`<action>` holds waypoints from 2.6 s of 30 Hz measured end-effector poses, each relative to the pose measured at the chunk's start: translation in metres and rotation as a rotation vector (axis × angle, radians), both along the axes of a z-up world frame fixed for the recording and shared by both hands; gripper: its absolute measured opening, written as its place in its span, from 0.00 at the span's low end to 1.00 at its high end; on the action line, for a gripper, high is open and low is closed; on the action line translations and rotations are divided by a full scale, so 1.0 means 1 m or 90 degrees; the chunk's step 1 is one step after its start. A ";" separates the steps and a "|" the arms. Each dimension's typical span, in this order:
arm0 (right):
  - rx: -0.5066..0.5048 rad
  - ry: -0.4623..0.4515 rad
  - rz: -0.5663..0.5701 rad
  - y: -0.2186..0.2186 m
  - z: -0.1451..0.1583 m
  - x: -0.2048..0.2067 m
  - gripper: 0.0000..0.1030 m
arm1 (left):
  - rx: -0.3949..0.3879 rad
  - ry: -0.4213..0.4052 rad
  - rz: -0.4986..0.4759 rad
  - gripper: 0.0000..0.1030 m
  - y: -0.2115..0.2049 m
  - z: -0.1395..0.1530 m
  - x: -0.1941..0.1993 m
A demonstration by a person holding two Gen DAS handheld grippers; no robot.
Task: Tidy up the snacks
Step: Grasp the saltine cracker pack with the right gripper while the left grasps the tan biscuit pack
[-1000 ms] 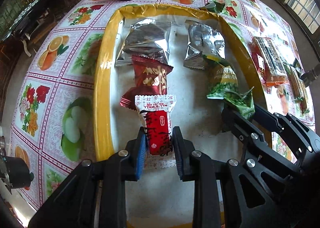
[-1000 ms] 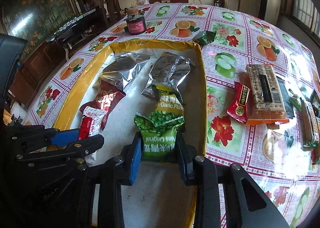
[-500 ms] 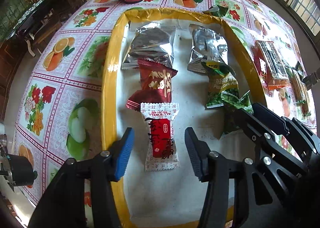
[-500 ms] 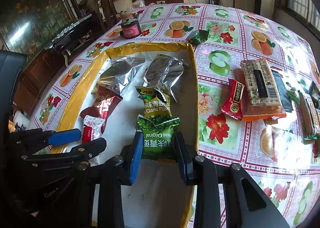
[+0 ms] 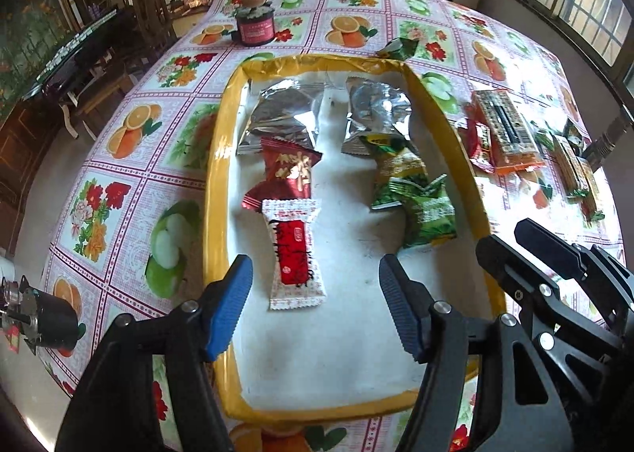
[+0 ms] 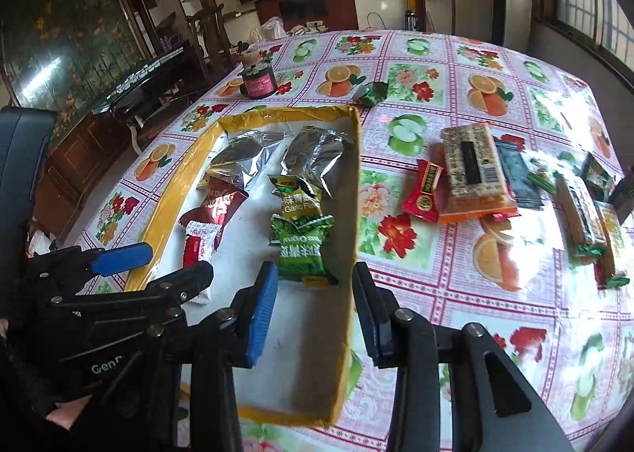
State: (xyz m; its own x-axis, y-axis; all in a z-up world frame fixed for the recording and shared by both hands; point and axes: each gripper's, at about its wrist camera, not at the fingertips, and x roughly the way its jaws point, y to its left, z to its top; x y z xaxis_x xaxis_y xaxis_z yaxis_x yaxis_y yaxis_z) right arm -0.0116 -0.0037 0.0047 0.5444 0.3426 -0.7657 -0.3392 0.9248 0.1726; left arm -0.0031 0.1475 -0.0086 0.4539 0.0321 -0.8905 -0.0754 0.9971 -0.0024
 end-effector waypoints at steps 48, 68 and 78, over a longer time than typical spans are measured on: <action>0.025 0.089 -0.282 -0.234 -0.038 0.148 0.54 | 0.002 -0.008 -0.150 0.70 -0.129 0.048 0.057; -0.102 0.033 -0.230 -0.192 -0.045 0.036 0.45 | -0.035 0.074 -0.124 0.71 -0.211 0.015 0.161; -0.097 -0.001 -0.238 -0.189 -0.045 0.031 0.46 | 0.016 0.147 -0.034 0.70 -0.214 -0.030 0.211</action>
State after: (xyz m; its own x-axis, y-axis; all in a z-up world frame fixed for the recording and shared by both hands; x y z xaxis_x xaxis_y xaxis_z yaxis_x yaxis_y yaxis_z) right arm 0.0190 -0.1930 -0.0405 0.6115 0.0031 -0.7912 0.0255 0.9994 0.0236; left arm 0.2076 -0.0663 -0.0381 0.2402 0.0374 -0.9700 -0.0185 0.9993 0.0340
